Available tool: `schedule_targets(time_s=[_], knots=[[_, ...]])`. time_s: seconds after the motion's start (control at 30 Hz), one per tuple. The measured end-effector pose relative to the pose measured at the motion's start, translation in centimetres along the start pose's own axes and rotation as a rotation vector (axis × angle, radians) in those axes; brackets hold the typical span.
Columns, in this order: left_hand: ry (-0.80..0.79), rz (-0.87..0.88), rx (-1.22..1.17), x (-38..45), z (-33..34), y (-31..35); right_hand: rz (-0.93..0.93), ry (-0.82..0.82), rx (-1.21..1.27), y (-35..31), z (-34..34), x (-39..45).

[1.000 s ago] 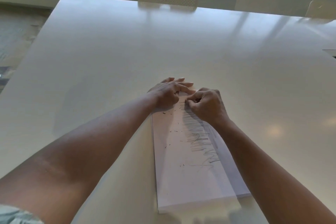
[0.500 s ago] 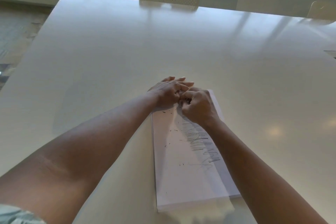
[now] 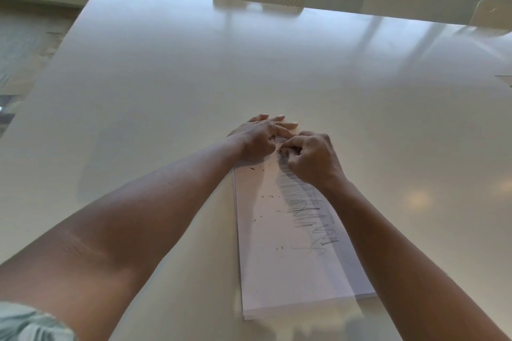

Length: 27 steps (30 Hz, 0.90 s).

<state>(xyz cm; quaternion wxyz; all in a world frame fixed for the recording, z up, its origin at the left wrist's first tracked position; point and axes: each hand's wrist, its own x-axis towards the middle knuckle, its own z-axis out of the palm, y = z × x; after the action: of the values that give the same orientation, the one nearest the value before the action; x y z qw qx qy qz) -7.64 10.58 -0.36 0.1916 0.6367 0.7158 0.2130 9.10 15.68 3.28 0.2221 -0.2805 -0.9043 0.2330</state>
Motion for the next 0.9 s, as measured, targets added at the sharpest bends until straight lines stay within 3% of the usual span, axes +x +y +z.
schedule_targets(time_s=[0.47,0.9], knots=[[0.035,-0.013,-0.014,0.1,0.3,-0.2,0.037,-0.167,-0.101,0.2,-2.1,1.6],[0.027,-0.014,-0.008,-0.7,-0.4,1.1,0.173,-0.146,-0.151,-1.0,-2.0,1.6]])
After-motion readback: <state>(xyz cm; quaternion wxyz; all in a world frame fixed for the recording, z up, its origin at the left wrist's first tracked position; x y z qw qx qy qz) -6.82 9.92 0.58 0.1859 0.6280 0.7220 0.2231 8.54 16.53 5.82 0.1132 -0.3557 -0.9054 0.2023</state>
